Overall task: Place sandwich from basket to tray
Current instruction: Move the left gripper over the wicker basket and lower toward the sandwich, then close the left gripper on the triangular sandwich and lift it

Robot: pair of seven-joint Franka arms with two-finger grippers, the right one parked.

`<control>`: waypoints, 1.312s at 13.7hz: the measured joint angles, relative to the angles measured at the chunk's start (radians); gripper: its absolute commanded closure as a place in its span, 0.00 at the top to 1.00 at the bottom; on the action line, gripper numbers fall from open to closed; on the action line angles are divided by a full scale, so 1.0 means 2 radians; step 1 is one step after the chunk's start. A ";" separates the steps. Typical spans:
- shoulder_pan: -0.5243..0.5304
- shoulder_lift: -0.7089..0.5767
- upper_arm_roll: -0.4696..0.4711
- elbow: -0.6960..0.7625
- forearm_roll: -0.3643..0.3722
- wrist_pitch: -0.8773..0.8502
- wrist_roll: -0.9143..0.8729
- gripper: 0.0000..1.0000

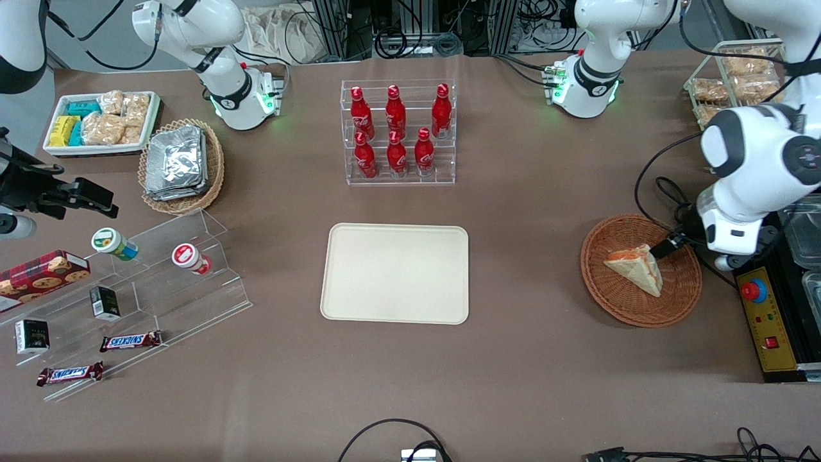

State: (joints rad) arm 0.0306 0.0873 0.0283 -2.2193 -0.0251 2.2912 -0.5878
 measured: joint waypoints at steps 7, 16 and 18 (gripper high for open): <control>-0.002 0.039 -0.003 -0.007 0.000 0.035 -0.065 1.00; -0.002 0.090 -0.003 -0.007 0.000 0.093 -0.072 0.17; -0.002 0.096 -0.003 -0.004 -0.001 0.098 -0.084 0.00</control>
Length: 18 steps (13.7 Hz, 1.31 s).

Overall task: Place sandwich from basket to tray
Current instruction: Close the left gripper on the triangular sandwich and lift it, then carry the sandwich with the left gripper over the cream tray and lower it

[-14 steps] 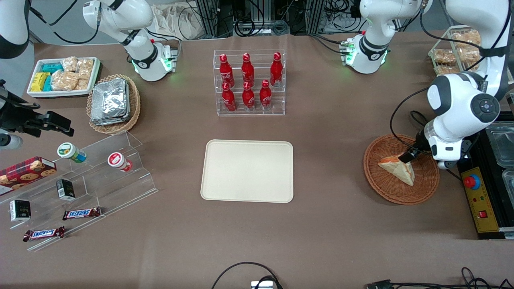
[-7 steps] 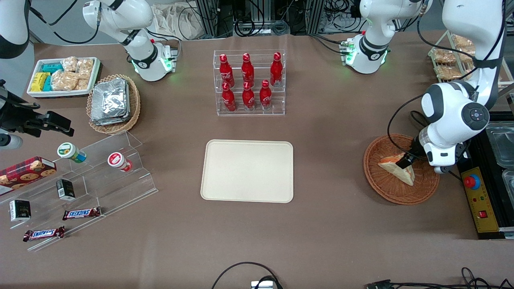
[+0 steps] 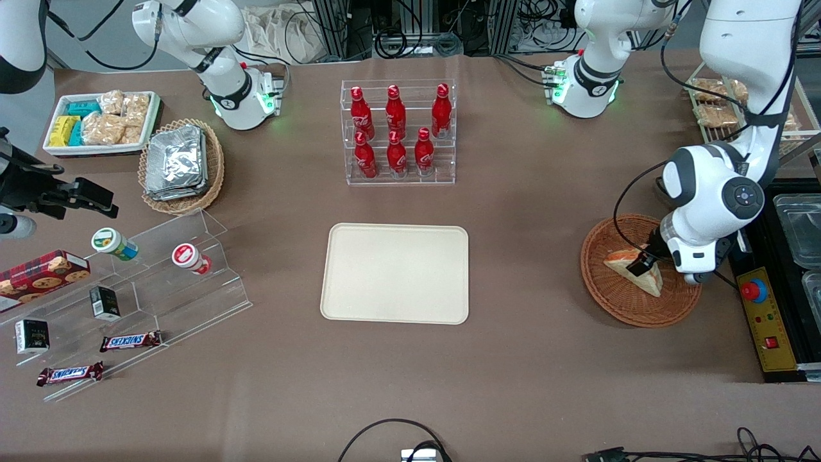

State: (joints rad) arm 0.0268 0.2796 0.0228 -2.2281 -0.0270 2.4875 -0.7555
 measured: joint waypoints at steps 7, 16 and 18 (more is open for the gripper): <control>-0.045 -0.009 -0.008 0.080 0.001 -0.113 -0.007 0.00; -0.255 0.046 -0.013 0.294 0.012 -0.278 0.007 0.00; -0.298 0.119 -0.013 0.358 0.014 -0.277 0.009 0.00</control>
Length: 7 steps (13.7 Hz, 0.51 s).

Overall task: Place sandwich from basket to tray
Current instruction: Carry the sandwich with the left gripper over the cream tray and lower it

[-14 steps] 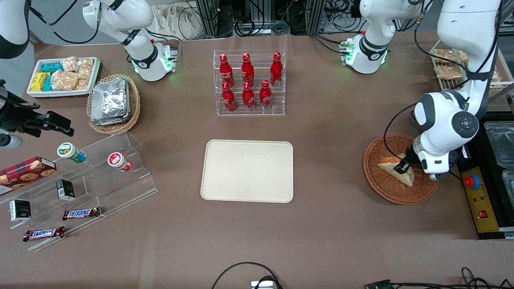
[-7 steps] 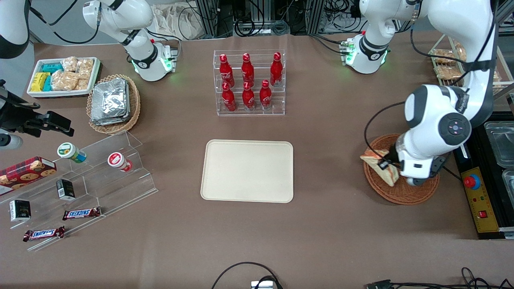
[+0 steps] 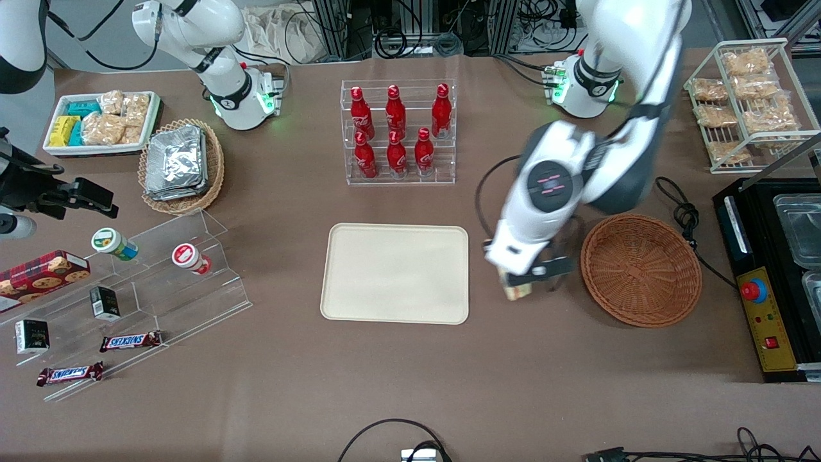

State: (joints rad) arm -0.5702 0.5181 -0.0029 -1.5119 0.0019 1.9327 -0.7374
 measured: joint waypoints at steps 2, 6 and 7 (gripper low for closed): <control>-0.036 0.078 0.001 0.062 0.011 0.006 0.001 0.00; -0.052 0.168 -0.007 0.139 0.012 0.033 0.001 0.74; -0.053 0.175 -0.011 0.146 0.012 0.037 0.001 1.00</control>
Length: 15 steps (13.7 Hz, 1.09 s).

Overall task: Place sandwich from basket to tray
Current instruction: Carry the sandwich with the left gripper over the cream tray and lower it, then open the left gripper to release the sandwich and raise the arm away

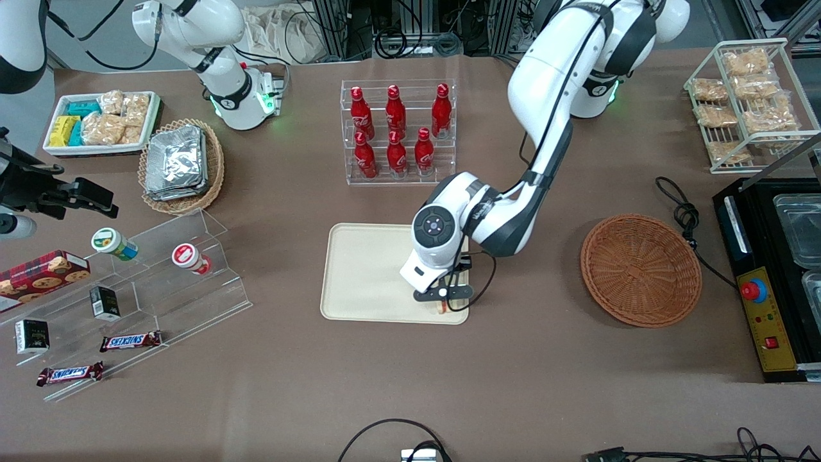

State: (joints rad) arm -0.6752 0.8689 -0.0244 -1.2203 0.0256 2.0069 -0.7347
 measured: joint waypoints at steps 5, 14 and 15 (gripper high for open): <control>0.000 0.002 -0.002 0.009 0.005 -0.006 0.000 1.00; 0.007 -0.165 0.077 -0.025 -0.032 -0.122 0.032 1.00; 0.009 -0.205 0.087 -0.062 -0.035 -0.121 0.047 1.00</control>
State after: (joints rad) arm -0.6579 0.4586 0.1504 -1.3450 -0.0451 1.7643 -0.6408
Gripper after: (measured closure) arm 0.000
